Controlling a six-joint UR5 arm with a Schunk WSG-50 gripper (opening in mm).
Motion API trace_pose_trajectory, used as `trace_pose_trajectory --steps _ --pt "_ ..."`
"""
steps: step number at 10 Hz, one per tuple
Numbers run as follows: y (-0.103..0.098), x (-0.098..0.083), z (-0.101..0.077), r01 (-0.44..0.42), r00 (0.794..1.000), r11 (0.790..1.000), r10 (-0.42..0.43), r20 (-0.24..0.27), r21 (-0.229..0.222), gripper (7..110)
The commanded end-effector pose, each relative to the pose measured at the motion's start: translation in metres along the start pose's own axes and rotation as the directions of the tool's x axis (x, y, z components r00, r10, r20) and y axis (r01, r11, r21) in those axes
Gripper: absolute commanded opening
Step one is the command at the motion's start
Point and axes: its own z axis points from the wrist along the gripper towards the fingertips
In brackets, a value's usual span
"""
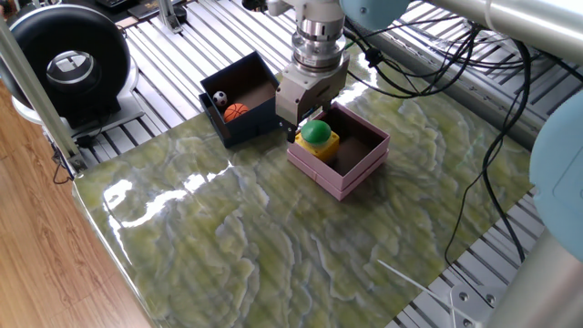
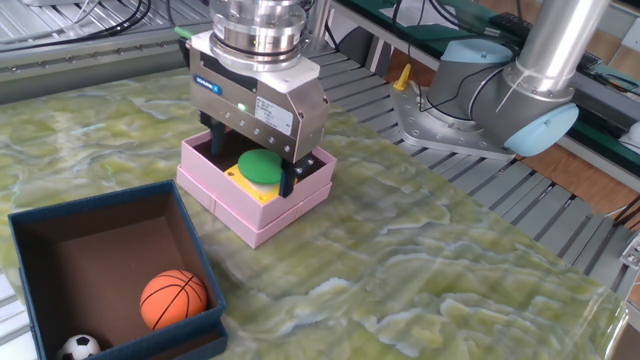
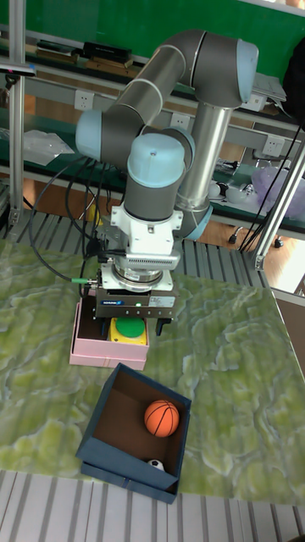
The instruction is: Move an object from one box to another
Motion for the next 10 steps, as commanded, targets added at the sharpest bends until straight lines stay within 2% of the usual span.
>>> trace_pose_trajectory --steps 1,2,3,5,8,9,10 --pt "0.005 -0.008 -0.011 -0.016 1.000 1.000 0.016 0.006 -0.018 107" --pt "0.005 -0.010 -0.015 -0.019 1.000 1.000 0.019 0.006 -0.019 107" --pt "0.006 -0.012 -0.021 -0.024 1.000 1.000 0.024 0.004 -0.019 88" --pt "0.010 -0.022 -0.036 -0.030 0.999 0.999 0.030 0.015 -0.021 88" --pt "0.013 -0.050 -0.061 -0.009 0.999 1.000 0.009 0.032 -0.006 88" --pt "0.013 -0.062 -0.062 -0.004 0.999 1.000 0.004 0.036 -0.002 66" --pt "0.013 -0.075 -0.061 0.003 0.999 1.000 -0.004 0.045 0.004 66"
